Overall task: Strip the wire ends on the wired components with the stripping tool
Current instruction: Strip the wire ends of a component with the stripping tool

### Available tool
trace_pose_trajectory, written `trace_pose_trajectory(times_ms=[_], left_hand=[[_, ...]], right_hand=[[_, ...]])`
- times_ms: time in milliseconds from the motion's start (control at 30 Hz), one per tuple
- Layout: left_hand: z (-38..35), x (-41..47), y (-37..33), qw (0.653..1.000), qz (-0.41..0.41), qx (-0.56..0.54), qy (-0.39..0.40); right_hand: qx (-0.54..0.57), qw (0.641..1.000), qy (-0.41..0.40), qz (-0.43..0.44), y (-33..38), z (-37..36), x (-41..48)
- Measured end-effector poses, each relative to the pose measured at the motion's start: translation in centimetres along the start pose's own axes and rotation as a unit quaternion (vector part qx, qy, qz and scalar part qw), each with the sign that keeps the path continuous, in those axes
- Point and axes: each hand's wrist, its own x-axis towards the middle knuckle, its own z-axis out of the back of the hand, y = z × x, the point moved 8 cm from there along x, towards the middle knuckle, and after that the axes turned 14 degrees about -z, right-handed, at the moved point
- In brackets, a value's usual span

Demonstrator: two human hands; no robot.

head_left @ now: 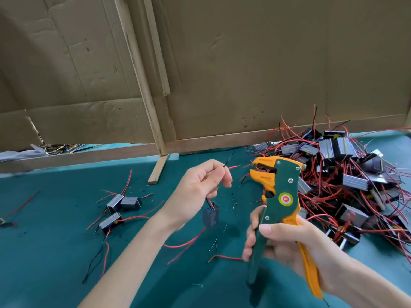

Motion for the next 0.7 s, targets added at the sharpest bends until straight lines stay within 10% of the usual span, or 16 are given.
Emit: trace_pose_trajectory(times_ms=[700], left_hand=[[-0.5, -0.3, -1.8, 0.989, 0.003, 0.101, 0.105]], right_hand=[[-0.069, 0.997, 0.000, -0.036, -0.1, -1.1, -0.8]])
